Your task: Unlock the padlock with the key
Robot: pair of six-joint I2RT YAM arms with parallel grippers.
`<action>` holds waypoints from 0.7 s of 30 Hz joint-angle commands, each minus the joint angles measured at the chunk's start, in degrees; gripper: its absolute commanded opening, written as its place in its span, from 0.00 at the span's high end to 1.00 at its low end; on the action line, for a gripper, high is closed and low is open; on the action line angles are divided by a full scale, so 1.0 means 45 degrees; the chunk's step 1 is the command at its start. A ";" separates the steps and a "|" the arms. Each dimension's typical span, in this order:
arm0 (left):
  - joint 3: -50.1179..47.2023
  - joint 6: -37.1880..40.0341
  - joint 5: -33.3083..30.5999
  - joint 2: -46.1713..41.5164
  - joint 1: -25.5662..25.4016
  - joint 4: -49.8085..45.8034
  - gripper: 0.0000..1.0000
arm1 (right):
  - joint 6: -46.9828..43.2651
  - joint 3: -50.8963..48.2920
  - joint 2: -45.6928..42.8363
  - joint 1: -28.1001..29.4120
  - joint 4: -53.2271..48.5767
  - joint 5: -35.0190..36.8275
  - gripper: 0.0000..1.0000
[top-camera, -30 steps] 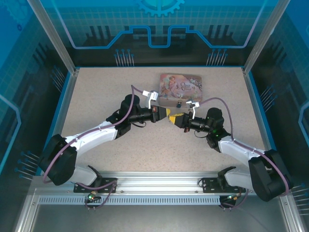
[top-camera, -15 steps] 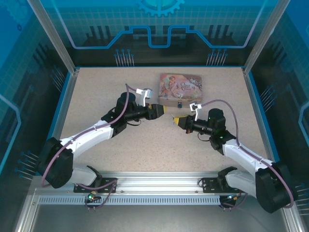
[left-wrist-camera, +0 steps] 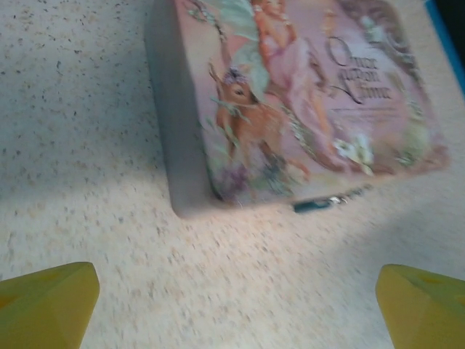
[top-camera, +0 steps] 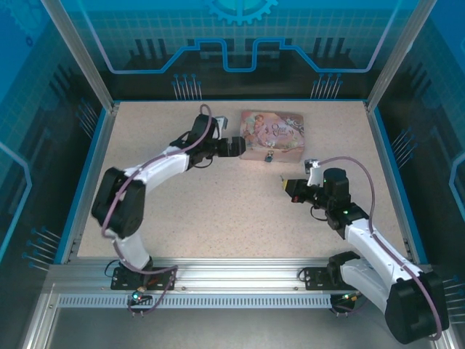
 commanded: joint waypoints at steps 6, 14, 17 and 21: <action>0.3831 0.0509 -0.0307 0.3132 0.0197 -0.1211 0.01 | -0.0245 -0.0524 -0.0650 -0.0394 -0.1005 0.0212 1.00; 0.6137 0.0359 -0.0982 0.5052 0.0346 -0.2720 0.06 | -0.0228 -0.0626 -0.0758 -0.0521 -0.1053 0.0129 1.00; 0.5958 0.0356 -0.1171 0.5186 0.0411 -0.2862 0.08 | -0.0221 -0.0657 -0.0758 -0.0543 -0.1039 0.0128 1.00; 0.5220 0.0310 -0.1101 0.5021 0.0557 -0.2885 0.10 | -0.0205 -0.0650 -0.0755 -0.0560 -0.1065 0.0144 1.00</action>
